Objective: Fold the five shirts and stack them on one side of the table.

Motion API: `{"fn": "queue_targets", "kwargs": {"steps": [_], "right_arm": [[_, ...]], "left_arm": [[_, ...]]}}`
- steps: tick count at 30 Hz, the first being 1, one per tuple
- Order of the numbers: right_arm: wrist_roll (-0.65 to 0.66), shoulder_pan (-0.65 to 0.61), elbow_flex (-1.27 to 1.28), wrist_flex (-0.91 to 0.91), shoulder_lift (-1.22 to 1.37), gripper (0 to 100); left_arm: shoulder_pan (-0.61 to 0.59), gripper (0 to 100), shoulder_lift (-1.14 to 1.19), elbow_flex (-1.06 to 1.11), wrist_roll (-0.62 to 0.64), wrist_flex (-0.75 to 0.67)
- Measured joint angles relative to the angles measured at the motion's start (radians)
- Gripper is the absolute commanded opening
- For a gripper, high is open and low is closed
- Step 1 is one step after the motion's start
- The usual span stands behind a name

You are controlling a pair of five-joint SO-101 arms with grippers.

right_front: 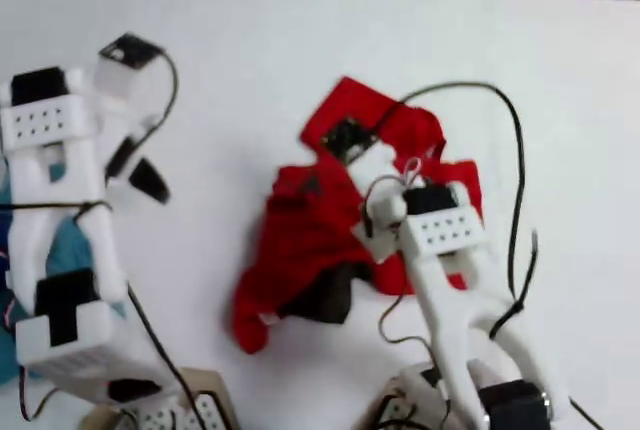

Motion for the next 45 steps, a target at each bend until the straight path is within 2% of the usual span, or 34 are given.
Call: {"fn": "queue_targets", "kwargs": {"steps": [3,5,10,17,22,25,29,33,38,41,45], "right_arm": [[0.012,-0.003,-0.002,-0.075,0.098,40.0],[0.012,-0.006,-0.029,-0.101,0.192,34.4],[0.012,-0.006,-0.201,-0.072,0.407,1.8],[0.012,-0.008,-0.434,0.098,0.436,2.1],[0.012,-0.023,-0.600,0.261,0.342,2.1],[0.012,-0.077,-0.718,0.339,0.264,2.0],[0.012,-0.209,-0.891,0.416,0.212,2.0],[0.012,-0.318,-1.042,0.430,0.210,2.0],[0.003,-0.321,-1.162,0.402,0.216,2.1],[-0.025,-0.359,-1.221,0.402,0.282,2.1],[-0.028,-0.473,-1.335,0.402,0.405,2.1]], "left_arm": [[-0.043,34,0.000,0.000,0.000,0.000],[-0.072,34,0.000,0.000,0.000,0.002],[-0.117,34,0.000,-0.017,0.000,0.046],[-0.129,34,0.000,-0.034,0.000,0.055],[-0.129,34,0.000,-0.034,0.000,0.055],[-0.129,34,0.000,-0.012,0.000,0.052],[-0.127,34,0.000,0.112,0.000,-0.023],[-0.126,34,0.000,0.290,-0.005,-0.114],[-0.081,34,0.000,0.473,-0.068,-0.186],[-0.081,34,0.000,0.499,-0.075,-0.212],[-0.130,34,0.000,0.500,-0.075,-0.224]]}}
